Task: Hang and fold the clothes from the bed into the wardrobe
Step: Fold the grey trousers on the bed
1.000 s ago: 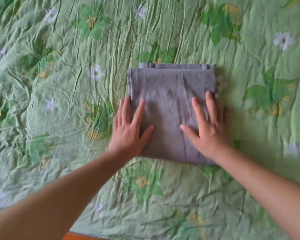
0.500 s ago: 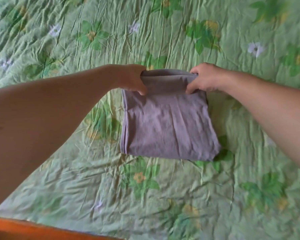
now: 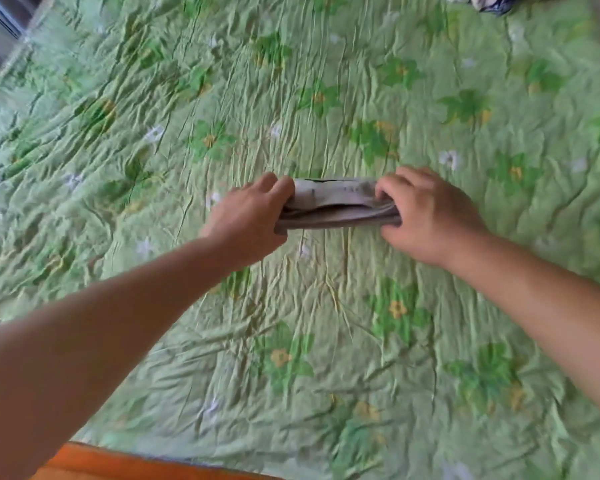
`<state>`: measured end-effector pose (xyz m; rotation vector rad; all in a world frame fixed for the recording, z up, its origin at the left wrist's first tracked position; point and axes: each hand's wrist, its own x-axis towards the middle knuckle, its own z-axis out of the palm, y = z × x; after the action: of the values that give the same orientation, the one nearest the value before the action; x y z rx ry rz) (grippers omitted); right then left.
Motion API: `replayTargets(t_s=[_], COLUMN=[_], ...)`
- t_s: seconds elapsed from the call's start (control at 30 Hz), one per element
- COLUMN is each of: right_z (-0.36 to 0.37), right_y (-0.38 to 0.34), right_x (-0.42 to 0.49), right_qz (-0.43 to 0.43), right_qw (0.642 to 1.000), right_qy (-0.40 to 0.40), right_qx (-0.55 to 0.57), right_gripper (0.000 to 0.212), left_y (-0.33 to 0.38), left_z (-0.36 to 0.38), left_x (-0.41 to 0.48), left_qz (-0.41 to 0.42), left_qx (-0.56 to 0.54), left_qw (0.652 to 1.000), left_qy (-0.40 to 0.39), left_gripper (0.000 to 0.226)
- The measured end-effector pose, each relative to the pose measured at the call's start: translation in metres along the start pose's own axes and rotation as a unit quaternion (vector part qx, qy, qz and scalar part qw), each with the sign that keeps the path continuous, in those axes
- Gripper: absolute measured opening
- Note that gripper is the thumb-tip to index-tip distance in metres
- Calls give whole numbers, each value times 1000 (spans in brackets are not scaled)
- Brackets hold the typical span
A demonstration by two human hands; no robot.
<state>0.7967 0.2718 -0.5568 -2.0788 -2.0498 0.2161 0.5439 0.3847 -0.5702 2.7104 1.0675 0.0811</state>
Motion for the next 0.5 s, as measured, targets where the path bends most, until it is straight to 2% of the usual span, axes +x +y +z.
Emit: replayTargets(t_s=[0.07, 0.17, 0.2, 0.23, 0.3, 0.37, 0.5], right_z=[35, 91, 107, 119, 138, 155, 197], right_y=[-7, -15, -15, -13, -8, -7, -8], right_x=[-44, -106, -120, -127, -123, -103, -63], right_qz=[-7, 49, 68, 86, 112, 112, 105], right_qw=[999, 982, 976, 976, 985, 991, 989], right_qy=[-27, -183, -207, -198, -126, -76, -94], right_qx=[-26, -29, -20, -1, 30, 19, -50], right_gripper=[42, 55, 57, 58, 57, 59, 70], left_y=[8, 15, 14, 13, 10, 13, 15], left_z=[37, 85, 97, 105, 120, 137, 177], left_x=[-41, -95, -105, -109, -102, -82, -46], left_qz=[5, -14, -28, -48, -91, -108, -66], left_qx=[23, 32, 20, 0, -41, -56, 26], left_qw=[998, 983, 980, 982, 987, 988, 995], left_qy=[-51, -180, -194, -183, -129, -93, -75], left_gripper=[46, 56, 53, 50, 46, 53, 65])
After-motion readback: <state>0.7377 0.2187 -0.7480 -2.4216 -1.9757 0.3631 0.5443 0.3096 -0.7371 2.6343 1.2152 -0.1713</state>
